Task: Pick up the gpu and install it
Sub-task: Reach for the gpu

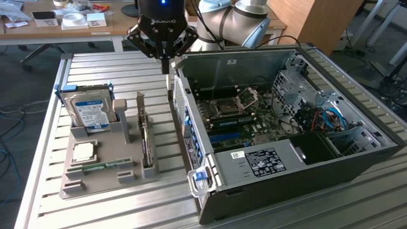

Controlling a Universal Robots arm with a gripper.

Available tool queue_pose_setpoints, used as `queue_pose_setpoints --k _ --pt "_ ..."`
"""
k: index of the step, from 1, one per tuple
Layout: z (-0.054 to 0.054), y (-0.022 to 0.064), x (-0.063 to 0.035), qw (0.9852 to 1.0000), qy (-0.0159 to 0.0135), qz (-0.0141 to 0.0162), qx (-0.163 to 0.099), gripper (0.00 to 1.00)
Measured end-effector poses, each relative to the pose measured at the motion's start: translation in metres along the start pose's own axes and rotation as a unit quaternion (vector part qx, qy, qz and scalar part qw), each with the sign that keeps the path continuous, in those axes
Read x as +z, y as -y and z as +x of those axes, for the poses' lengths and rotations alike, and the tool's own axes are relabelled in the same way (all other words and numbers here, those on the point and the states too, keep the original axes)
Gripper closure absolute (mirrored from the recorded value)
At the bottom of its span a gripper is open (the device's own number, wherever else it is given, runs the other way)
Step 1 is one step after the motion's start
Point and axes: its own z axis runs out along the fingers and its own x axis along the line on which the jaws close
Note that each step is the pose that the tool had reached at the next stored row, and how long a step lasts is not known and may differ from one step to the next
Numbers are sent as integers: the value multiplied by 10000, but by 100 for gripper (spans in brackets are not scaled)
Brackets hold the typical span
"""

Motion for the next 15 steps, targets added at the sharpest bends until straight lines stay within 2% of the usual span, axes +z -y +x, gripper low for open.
queue_pose_setpoints --k 3,13,15 --pt "38 3 1 10000 1 -1 0 89" --pt "42 3 1 10000 0 0 0 89" --pt "72 5 0 10000 0 0 1 89"
